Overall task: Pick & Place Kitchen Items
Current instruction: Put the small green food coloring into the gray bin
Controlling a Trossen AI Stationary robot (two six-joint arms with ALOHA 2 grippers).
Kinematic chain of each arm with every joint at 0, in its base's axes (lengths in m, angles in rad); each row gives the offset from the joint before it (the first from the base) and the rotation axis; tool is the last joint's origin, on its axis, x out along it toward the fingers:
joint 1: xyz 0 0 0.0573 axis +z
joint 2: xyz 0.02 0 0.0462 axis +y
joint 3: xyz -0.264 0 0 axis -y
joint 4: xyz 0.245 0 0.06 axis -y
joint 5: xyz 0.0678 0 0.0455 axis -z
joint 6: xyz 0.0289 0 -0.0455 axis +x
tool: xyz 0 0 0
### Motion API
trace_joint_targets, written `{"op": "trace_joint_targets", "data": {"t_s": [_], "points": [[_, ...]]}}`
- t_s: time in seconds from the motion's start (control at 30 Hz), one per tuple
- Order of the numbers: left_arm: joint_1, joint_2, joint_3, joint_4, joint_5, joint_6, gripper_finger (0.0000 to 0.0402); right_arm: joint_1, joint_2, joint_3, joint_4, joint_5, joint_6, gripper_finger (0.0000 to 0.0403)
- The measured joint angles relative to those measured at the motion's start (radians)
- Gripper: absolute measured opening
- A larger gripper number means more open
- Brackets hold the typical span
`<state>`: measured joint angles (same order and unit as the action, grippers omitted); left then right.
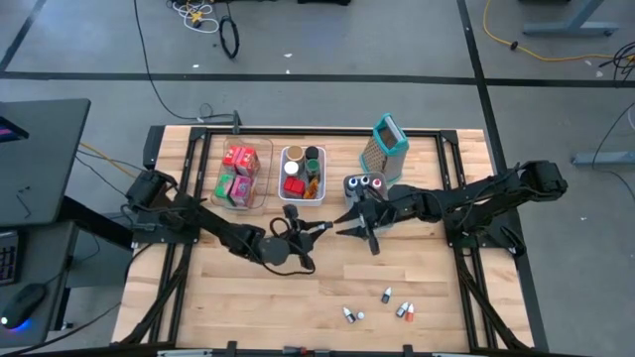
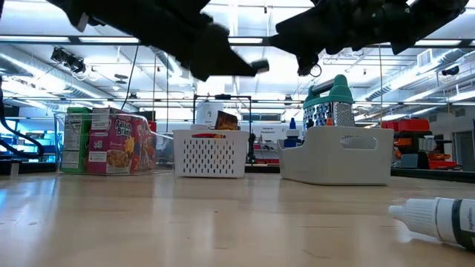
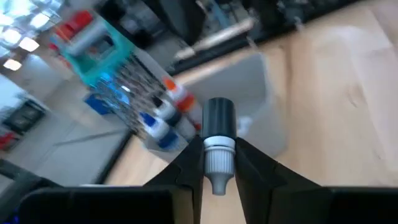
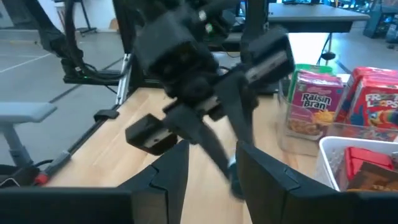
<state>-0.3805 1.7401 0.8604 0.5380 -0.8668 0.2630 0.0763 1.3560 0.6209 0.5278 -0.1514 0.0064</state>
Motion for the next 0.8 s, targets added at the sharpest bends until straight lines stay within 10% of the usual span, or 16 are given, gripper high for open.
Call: {"op": "trace_joint_targets", "data": {"t_s": [0.8], "points": [[0.011,0.000,0.001,0.197,-0.006,0.203,0.0079,0.001,0.001,0.000,0.009,0.109,0.113,0.0144]]}}
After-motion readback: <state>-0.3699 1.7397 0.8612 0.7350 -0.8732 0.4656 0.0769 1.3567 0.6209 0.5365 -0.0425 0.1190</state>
